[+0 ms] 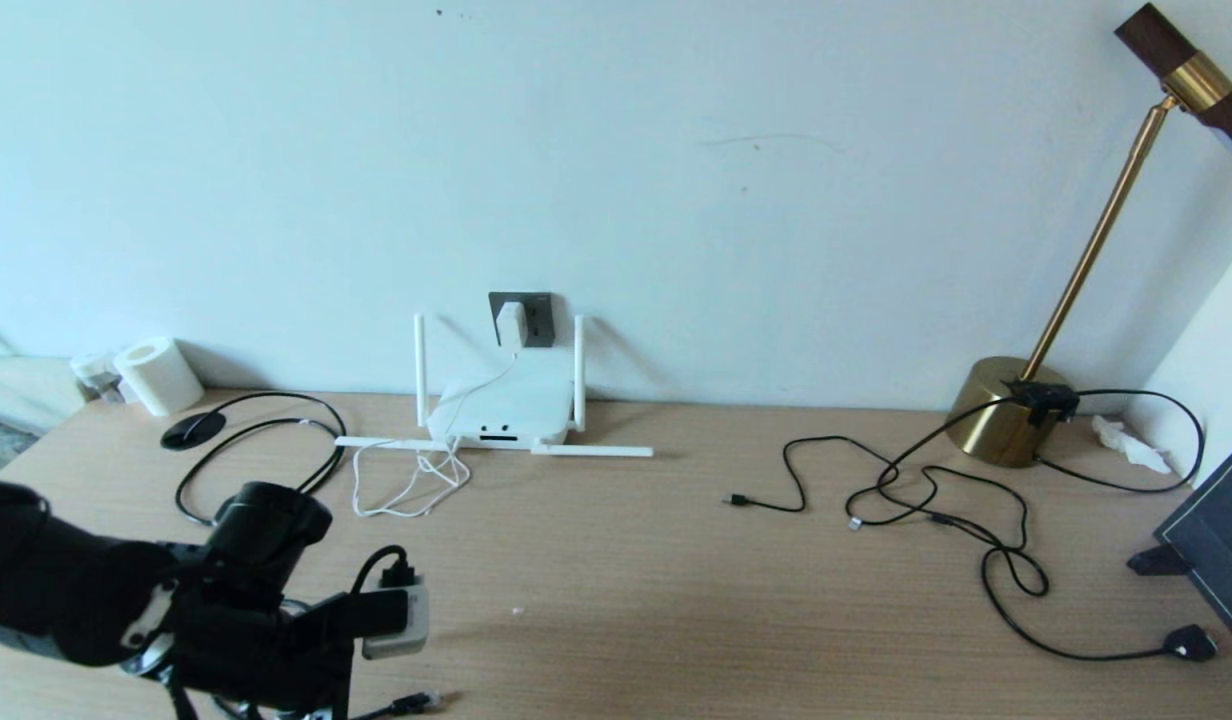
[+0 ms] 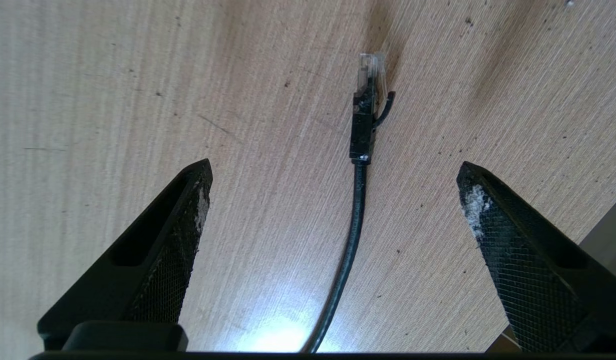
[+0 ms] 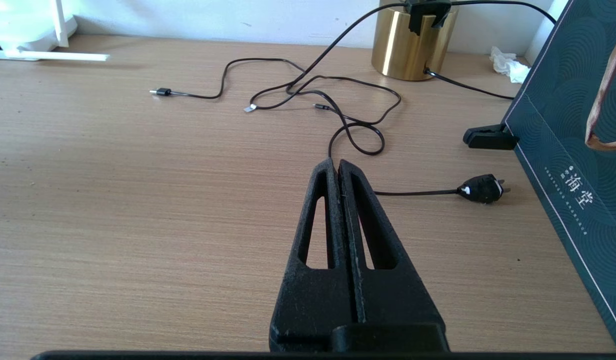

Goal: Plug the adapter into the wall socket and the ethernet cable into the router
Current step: Pick up cable

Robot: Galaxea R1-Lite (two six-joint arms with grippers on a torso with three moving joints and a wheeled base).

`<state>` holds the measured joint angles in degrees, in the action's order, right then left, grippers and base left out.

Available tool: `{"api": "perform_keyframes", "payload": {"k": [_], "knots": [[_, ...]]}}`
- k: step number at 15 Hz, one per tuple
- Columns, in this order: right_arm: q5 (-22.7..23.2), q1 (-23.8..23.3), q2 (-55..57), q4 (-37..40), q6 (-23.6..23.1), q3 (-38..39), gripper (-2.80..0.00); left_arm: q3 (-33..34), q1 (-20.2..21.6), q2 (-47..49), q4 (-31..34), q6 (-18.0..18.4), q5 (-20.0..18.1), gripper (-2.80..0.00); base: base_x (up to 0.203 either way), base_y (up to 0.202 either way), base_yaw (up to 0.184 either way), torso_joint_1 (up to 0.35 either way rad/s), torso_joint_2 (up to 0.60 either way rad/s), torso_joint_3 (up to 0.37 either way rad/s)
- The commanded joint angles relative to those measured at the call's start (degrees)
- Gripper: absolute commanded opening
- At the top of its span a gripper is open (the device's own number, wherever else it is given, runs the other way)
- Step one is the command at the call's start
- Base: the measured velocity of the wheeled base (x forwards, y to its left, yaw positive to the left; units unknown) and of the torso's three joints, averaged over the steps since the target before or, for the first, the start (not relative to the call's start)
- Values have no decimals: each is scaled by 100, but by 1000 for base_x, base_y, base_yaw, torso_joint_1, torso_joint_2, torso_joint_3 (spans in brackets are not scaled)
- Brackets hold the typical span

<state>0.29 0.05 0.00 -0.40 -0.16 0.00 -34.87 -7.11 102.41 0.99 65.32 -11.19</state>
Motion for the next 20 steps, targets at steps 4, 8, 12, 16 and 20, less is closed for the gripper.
{"api": "perform_keyframes", "payload": {"k": [4,8,12,16,20], "knots": [[-3,-4,0,-4,-2,0,-280,6,-1,121,35,25,-15,0,0,0,0,0,0,0],[5,3,1,-4,-2,0,-280,24,7,174,-8,7,-15,0,0,0,0,0,0,0],[6,4,0,-4,-2,0,-280,28,8,187,-11,-1,-6,-280,0,0,0,0,0,0],[5,-4,7,-4,-2,0,-280,67,25,219,-20,-71,115,-280,0,0,0,0,0,0],[1,4,9,-4,-2,0,-280,76,25,253,-28,-81,206,-280,0,0,0,0,0,0]]}}
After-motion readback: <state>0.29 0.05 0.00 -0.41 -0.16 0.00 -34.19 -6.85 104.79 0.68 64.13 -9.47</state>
